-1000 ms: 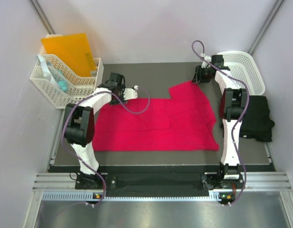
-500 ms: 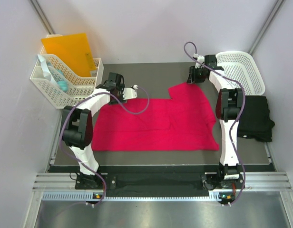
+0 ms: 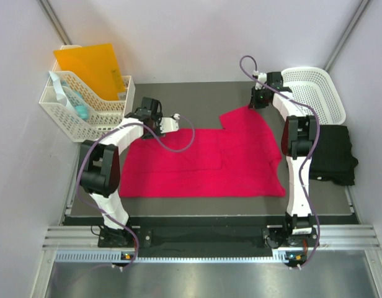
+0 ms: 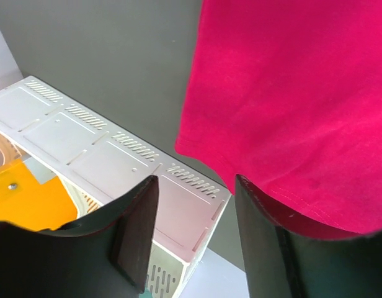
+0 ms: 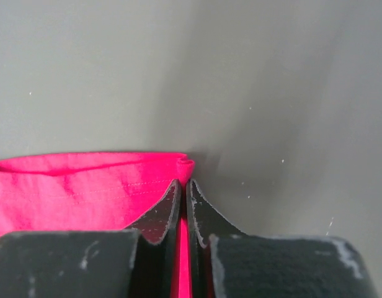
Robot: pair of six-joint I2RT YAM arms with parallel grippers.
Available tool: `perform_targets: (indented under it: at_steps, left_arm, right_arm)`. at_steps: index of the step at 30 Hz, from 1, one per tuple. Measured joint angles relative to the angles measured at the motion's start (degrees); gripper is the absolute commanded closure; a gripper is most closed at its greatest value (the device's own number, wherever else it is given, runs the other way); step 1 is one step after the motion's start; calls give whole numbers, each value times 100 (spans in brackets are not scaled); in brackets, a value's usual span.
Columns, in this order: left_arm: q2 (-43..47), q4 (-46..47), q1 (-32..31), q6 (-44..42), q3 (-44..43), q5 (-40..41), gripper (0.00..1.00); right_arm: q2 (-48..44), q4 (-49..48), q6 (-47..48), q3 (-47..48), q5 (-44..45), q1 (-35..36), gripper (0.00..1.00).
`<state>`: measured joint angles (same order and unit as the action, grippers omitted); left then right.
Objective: Fold and stack the t-shirts
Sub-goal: Fold the tshirt
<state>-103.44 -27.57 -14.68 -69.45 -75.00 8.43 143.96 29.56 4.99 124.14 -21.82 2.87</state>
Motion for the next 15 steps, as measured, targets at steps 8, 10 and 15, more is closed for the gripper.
perform_targets:
  at_steps: [8, 10, 15]
  left_arm:
    - [4, 83, 61, -149, 468, -11, 37]
    - [-39, 72, 133, -219, 479, -55, 37]
    - [-562, -52, 369, -313, -127, -264, 38]
  right_arm:
    - [0, -24, 240, 11, 157, 2, 100]
    - [0, -22, 352, 17, 201, 4, 100]
    - [-44, 42, 708, 4, 382, 31, 100]
